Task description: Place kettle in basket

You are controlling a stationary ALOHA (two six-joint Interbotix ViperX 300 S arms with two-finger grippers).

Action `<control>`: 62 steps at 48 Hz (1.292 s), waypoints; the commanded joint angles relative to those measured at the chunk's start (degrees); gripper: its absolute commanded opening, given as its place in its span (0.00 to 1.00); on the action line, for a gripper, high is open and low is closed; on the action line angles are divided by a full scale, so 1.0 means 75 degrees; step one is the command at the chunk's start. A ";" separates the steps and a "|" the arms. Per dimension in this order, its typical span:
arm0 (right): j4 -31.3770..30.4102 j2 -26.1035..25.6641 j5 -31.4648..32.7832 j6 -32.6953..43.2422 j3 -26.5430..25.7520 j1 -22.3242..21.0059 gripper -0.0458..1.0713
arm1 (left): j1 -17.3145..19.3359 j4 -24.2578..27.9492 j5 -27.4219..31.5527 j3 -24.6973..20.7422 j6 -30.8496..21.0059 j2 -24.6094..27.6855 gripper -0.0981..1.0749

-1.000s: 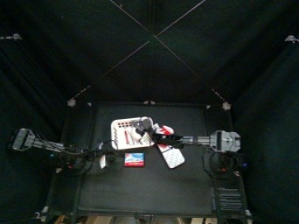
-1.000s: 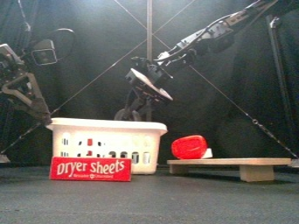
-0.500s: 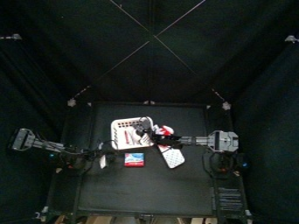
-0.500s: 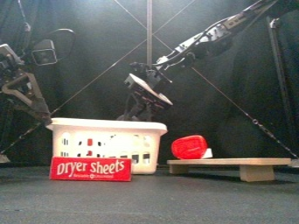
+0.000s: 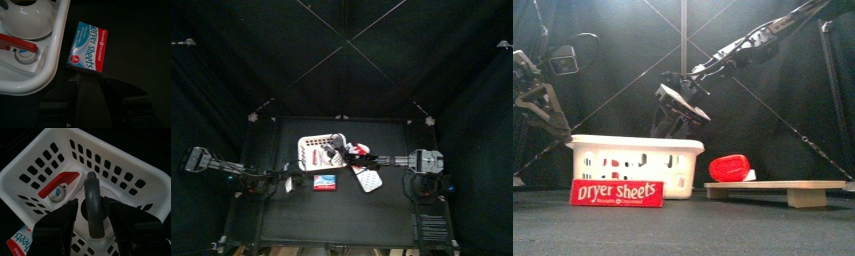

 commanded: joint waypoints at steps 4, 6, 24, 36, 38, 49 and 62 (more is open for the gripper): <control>-0.0023 -0.0352 0.0012 -0.0012 -0.0211 0.0082 0.78 | 0.0012 0.0000 -0.0012 -0.0082 -0.0012 0.0012 0.72; -0.0023 -0.0387 0.0012 -0.0012 -0.0234 0.0105 0.78 | 0.0012 0.0000 -0.0012 -0.0082 -0.0012 0.0012 0.72; -0.0023 -0.0691 0.0012 -0.0012 -0.0281 0.0445 0.78 | 0.0012 -0.0410 0.0000 0.0012 0.0035 0.0012 0.73; -0.0035 -0.0691 0.0012 0.0000 -0.0328 0.0434 0.78 | 0.0012 -0.0422 0.0000 0.0023 0.0035 0.0012 0.72; -0.0035 -0.0680 0.0012 0.0000 -0.0340 0.0434 0.78 | 0.0012 -0.0422 0.0000 0.0035 0.0035 0.0012 0.72; -0.0047 -0.0645 0.0023 -0.0012 -0.0352 0.0434 0.78 | 0.0012 -0.0410 0.0000 0.0035 0.0047 0.0012 0.73; -0.0094 -0.0645 0.0012 -0.0012 -0.0305 0.0492 0.78 | 0.0012 -0.0422 0.0000 0.0035 0.0035 0.0012 0.72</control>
